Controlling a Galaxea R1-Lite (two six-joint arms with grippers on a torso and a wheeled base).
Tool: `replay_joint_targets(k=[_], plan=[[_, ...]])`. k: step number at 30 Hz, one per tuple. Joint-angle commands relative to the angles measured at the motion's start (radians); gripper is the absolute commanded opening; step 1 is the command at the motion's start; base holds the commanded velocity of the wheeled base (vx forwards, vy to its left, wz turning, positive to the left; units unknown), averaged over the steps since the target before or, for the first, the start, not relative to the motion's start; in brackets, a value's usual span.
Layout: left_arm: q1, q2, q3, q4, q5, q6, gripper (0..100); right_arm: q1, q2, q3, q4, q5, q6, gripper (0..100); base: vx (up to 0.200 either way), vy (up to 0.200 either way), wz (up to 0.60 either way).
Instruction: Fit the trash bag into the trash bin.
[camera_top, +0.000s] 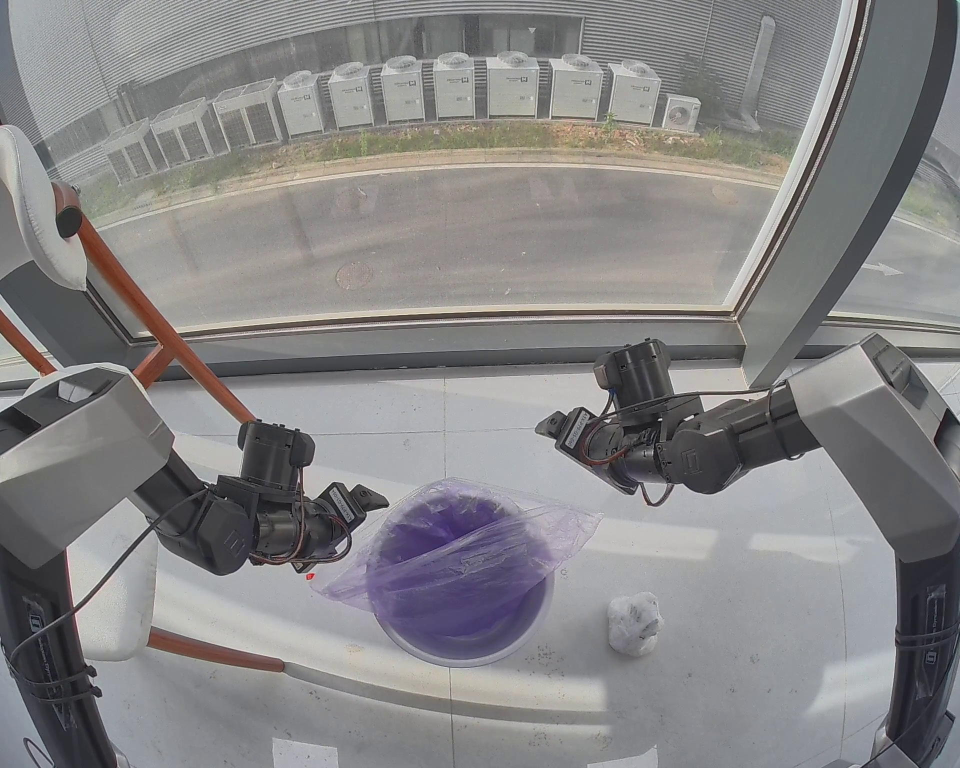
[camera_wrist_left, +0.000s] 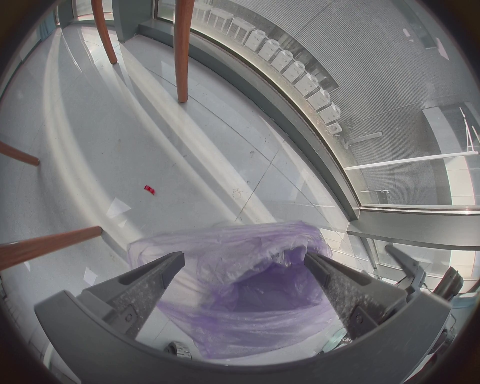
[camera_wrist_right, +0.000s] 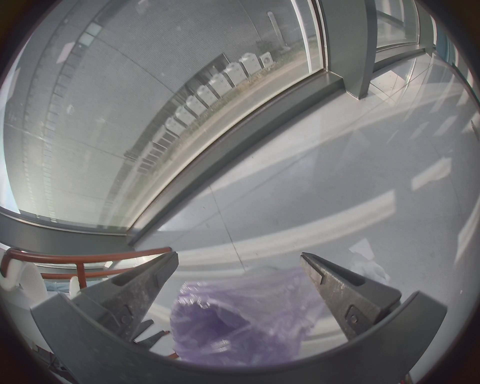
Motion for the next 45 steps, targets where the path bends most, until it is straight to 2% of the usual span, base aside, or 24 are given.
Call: replay_joint_targets(k=[1,3,4,7,12,15,16,21,26,34,45], plan=[[-0.008,-0.097,-0.041,0.125,-0.044,-0.054,100,0.021,-0.069,-0.002,0.165,0.029,0.005,100,0.000,0.000,0.00],[-0.010,-0.119,-0.067,0.188,-0.062,-0.072,100,0.030,-0.078,-0.002,0.209,0.049,0.007,100,0.000,0.000,0.00],[-0.011,-0.133,-0.107,0.276,-0.080,-0.097,100,0.036,-0.081,0.001,0.255,0.066,0.011,100,0.000,0.000,0.00],[-0.056,-0.125,-0.159,0.366,-0.082,-0.134,100,0.050,-0.067,0.002,0.277,0.066,0.017,100,0.000,0.000,0.00],[-0.117,-0.094,-0.192,0.386,-0.080,-0.186,100,0.075,-0.017,-0.009,0.281,0.063,0.017,100,0.000,0.000,0.00],[-0.123,-0.076,-0.202,0.386,-0.082,-0.195,100,0.082,-0.010,-0.010,0.281,0.063,0.016,100,0.000,0.000,0.00],[-0.145,0.004,-0.244,0.389,-0.074,-0.229,100,0.096,0.020,-0.013,0.283,0.061,0.016,100,0.000,0.000,0.00],[-0.154,0.059,-0.296,0.417,-0.070,-0.235,100,0.104,0.042,-0.024,0.283,0.057,0.016,100,0.000,0.000,0.00],[-0.153,0.114,-0.382,0.524,-0.071,-0.235,100,0.101,0.048,-0.015,0.284,0.057,0.014,100,0.000,0.000,0.00],[-0.154,0.126,-0.458,0.616,-0.071,-0.235,100,0.104,0.078,-0.018,0.286,0.055,0.014,100,0.000,0.000,0.00],[-0.154,0.128,-0.642,0.909,-0.080,-0.230,100,0.121,0.083,0.004,0.287,0.053,0.016,100,0.000,0.000,0.00]])
